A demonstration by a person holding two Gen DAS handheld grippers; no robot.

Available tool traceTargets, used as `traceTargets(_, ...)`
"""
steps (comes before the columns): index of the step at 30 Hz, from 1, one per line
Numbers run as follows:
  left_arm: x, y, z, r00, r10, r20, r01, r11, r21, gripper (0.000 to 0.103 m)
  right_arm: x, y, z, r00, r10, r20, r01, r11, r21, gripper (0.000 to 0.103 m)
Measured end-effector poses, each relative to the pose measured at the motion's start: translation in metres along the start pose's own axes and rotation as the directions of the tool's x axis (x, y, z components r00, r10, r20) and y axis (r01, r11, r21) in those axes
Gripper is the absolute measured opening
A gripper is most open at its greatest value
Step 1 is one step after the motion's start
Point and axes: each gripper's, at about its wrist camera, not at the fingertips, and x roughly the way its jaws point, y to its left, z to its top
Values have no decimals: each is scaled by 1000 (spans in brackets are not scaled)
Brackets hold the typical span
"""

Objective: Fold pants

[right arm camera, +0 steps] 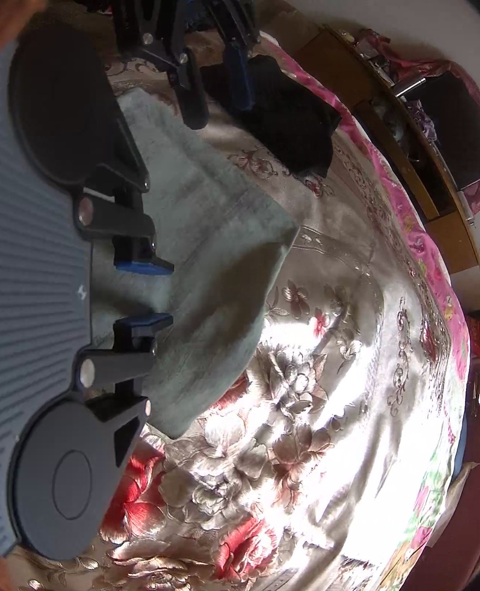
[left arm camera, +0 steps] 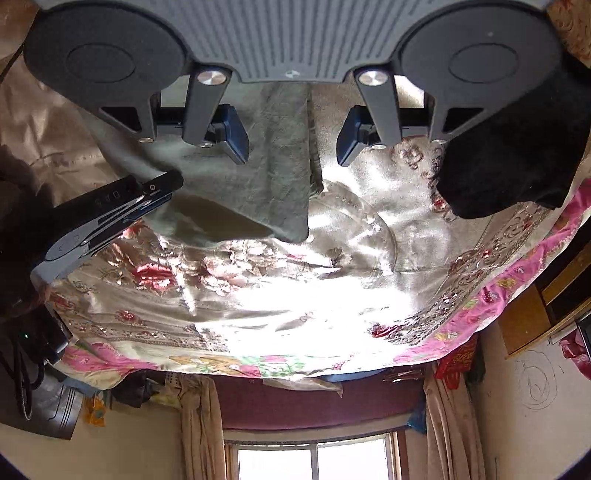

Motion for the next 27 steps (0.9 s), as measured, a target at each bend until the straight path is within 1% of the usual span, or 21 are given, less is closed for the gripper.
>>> traceTargets(2,2,10,-15,994,0,-110,-3,999,-32,66,10,-4,-12,999,2,-39,-1,1000,29,24)
traceTargets(3,3,12,-18,991,7,-134,-12,999,-36,66,10,-7,-16,999,-2,-42,4,999,50,24)
traceTargets(5,3,11,-15,994,10,-107,-13,999,-30,66,-2,-7,-14,1000,6,-6,-6,997,73,24)
traceTargets(8,16,1,5,1000,-26,-5,25,999,-20,66,-19,-6,-8,997,12,74,-20,995,102,26)
traceTargets(10,35,-9,14,999,-28,40,27,999,19,67,-19,-5,-3,993,21,112,-33,995,99,26)
traceTargets(11,43,-12,18,998,-26,55,24,999,31,67,-15,-4,0,993,18,119,-29,996,90,26)
traceTargets(12,55,-14,23,997,-42,70,39,999,35,67,-10,-3,5,993,6,121,-16,997,77,26)
traceTargets(13,65,-15,25,996,-51,70,49,998,33,67,-4,-4,8,991,-6,130,-3,998,69,26)
traceTargets(15,87,-15,23,998,-52,42,50,998,46,67,7,-11,12,988,-25,151,14,997,73,26)
traceTargets(17,107,-14,15,999,-34,-8,35,996,77,69,20,-22,13,991,-52,127,39,994,105,27)
traceTargets(18,114,-11,10,999,-38,-31,40,996,74,73,25,-28,12,992,-70,105,57,990,126,27)
traceTargets(19,117,-6,8,998,-54,-34,55,998,43,76,28,-33,9,993,-74,96,60,988,143,27)
traceTargets(21,114,4,12,996,-74,-46,73,997,-28,77,25,-40,5,992,-86,88,70,982,173,27)
traceTargets(22,111,6,14,996,-74,-42,72,996,-46,77,20,-40,4,992,-87,92,69,982,178,27)
traceTargets(23,104,9,17,998,-54,-22,53,997,-48,77,12,-39,3,991,-82,110,62,982,177,28)
traceTargets(27,87,9,30,999,-2,38,2,1000,-5,76,-7,-31,9,986,-58,154,30,983,181,29)
